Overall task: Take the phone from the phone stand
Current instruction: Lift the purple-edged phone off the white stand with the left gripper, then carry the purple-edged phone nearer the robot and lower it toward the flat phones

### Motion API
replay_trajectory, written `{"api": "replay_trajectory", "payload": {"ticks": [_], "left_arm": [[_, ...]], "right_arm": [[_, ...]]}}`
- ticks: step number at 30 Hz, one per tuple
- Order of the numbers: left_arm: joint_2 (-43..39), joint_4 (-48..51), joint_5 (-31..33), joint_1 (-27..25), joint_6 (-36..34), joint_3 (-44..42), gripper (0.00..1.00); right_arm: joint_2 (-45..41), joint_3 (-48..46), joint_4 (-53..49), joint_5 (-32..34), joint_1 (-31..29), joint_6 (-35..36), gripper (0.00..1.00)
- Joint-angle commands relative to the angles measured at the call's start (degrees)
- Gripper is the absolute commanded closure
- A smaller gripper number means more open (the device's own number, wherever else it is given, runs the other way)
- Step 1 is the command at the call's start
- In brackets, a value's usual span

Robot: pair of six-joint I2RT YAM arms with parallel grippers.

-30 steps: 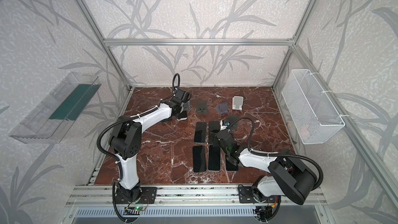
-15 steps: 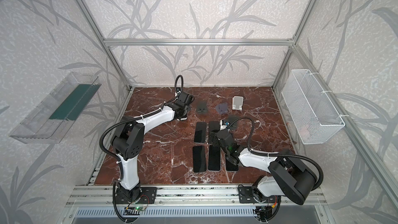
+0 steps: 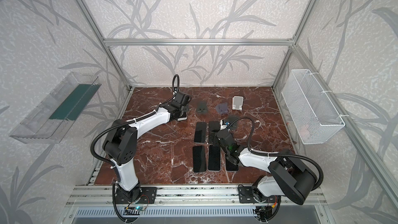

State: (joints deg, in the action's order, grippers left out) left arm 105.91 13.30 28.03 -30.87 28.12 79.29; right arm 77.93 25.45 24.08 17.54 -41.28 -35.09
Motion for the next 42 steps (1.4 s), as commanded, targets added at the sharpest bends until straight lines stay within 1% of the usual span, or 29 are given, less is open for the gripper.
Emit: {"api": "replay_trajectory", "payload": {"ticks": [1,8,12,16,19,28,33,38,42], "left_arm": [[-5.9,-0.8,-0.5,-0.3,-2.1,-0.5,0.36],[-12.6,3.3,-3.9,-1.0,-3.6,-3.2,0.38],[-17.8,5.2,-3.7,-2.8,-4.3,-6.1,0.38],[-22.7,7.3,-4.3,-4.2,-2.9,-9.6,0.4],[-25.9,9.5,-5.1,-4.8,-0.9,-12.9,0.4],[-33.0,9.9,-10.4,-7.2,4.9,-26.1,0.42],[-36.4,11.8,-12.1,-12.3,9.7,-31.3,0.44],[-37.2,13.8,-12.8,-15.4,13.4,-34.1,0.45],[-37.0,13.2,-14.5,-16.1,15.5,-36.3,0.45]], "right_arm": [[-0.6,1.3,-0.3,0.6,0.2,0.3,0.0],[-0.3,1.3,-0.2,0.5,0.2,0.2,0.0],[0.2,1.4,0.1,0.3,0.2,-0.1,0.0],[1.0,1.8,-0.1,-0.2,0.2,0.2,0.0],[0.2,2.0,-1.0,0.7,0.3,0.9,0.0],[0.1,1.9,-1.0,1.0,0.3,1.3,0.0],[0.6,2.4,-1.5,0.7,0.4,1.7,0.0],[1.0,2.6,-1.5,0.3,0.4,1.8,0.0],[1.3,2.8,-1.6,0.0,0.4,1.9,0.0]]}}
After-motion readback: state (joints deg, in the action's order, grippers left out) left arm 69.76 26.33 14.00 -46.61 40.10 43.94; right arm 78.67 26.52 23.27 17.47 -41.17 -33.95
